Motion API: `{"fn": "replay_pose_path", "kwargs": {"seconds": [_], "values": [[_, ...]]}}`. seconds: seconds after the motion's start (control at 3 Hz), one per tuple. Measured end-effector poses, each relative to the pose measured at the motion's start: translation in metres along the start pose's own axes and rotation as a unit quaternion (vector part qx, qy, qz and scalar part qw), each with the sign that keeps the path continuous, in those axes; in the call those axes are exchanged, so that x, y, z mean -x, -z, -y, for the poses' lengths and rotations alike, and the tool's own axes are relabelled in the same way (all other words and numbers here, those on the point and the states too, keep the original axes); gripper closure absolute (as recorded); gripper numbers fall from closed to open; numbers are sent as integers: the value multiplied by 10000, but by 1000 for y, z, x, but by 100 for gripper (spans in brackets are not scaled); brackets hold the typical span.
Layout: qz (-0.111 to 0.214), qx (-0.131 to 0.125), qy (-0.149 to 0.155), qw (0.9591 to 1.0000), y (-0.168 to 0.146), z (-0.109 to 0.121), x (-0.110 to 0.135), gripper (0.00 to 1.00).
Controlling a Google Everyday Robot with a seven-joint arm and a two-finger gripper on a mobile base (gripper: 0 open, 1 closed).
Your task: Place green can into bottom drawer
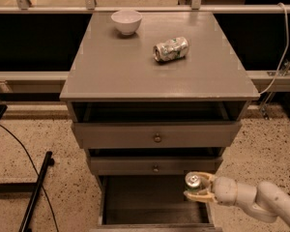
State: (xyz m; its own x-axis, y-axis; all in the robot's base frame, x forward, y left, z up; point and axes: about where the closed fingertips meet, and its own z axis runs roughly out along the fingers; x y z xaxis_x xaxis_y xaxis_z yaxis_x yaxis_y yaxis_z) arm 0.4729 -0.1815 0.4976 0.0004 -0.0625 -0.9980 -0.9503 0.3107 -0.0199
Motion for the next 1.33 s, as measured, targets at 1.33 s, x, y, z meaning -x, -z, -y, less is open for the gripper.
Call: {"fn": "replay_pose_path", "kwargs": {"seconds": [1.33], "values": [[335,499,-496,9970,-82,-6,-170,100]]}}
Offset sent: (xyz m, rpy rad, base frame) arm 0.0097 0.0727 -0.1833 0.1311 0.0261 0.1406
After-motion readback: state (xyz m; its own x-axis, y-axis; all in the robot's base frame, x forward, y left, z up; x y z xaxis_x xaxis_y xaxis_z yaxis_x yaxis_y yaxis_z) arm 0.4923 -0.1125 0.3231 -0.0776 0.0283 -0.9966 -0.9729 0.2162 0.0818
